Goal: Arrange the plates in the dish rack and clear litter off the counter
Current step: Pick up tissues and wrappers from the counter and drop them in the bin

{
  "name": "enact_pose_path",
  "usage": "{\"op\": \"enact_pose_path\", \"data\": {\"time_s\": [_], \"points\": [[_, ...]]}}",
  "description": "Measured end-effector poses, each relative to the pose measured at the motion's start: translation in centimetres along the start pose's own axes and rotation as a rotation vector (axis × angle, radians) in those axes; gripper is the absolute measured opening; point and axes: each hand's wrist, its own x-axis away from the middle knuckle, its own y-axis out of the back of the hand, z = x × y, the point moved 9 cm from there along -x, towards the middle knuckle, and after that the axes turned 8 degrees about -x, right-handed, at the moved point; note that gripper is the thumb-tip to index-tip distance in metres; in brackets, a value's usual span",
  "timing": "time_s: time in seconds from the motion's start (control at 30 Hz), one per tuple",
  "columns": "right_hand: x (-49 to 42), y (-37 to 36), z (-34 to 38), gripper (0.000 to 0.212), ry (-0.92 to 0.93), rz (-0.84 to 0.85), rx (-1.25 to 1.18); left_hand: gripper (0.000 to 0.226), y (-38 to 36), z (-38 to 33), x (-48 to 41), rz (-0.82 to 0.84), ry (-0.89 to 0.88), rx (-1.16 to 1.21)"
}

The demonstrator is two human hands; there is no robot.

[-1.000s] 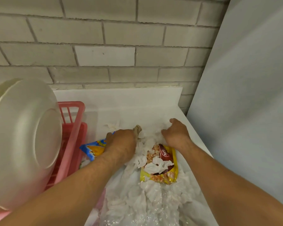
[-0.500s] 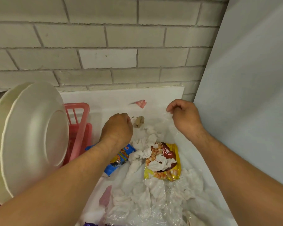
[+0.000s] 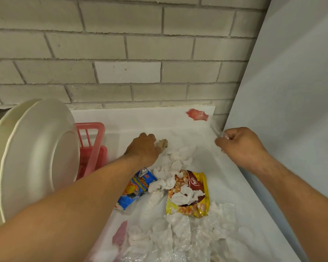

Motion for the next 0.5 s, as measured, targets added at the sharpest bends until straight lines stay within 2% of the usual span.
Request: {"op": "enact_pose_path", "data": {"time_s": [0.1, 0.13, 0.3, 0.37, 0.5], "points": [[0.2, 0.1, -0.8, 0.01, -0.031, 0.019, 0.065, 0.052, -1.0, -0.8, -1.7, 0.06, -0.062, -0.039], [0.3, -0.2, -1.4, 0.01, -0.053, 0.041, 0.065, 0.054, -1.2, -0.9, -2.3, 0.075, -0.078, -0.05], [0.7, -0.7, -2.6, 0.05, 0.008, 0.04, -0.066, 0.067, -3.0, -0.9, -4.4, 0.233, -0.113, -0.17], [0.9, -0.4, -2.8, 0.049, 0.057, -0.006, -0.056, 0.06, -3.6, -0.7, -4.5, 0.249, -0.117, -0.22], [1.2, -0.4, -3.1, 0.036, 0.027, -0.009, -0.056, 0.032, -3.3, -0.3, -3.8, 0.103, -0.13, -0.249]]}}
